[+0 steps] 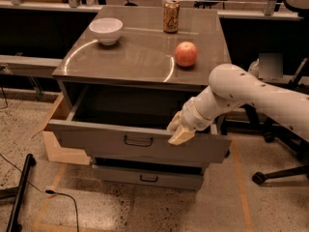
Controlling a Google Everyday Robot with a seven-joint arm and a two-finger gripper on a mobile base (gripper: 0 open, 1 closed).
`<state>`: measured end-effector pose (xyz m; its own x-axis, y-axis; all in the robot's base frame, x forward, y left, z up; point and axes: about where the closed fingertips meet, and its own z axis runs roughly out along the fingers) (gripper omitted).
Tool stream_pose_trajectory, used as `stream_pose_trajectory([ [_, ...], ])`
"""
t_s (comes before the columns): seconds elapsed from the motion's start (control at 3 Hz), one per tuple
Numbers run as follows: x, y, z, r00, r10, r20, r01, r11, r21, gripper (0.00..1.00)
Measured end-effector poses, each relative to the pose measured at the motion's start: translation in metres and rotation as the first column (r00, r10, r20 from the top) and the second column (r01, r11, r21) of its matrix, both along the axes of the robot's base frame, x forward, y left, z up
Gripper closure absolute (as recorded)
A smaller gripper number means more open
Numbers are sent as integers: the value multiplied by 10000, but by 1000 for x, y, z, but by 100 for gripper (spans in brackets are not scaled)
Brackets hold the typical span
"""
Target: Open top drawer
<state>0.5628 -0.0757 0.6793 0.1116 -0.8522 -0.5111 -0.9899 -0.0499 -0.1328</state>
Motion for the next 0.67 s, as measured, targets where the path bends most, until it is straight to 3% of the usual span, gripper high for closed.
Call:
stream_pose_trajectory([
  [0.33, 0, 0, 4, 10000, 0, 0, 0, 10000, 0, 85],
  [0.67, -19, 9, 25, 9970, -159, -754, 166, 9998, 87, 62],
])
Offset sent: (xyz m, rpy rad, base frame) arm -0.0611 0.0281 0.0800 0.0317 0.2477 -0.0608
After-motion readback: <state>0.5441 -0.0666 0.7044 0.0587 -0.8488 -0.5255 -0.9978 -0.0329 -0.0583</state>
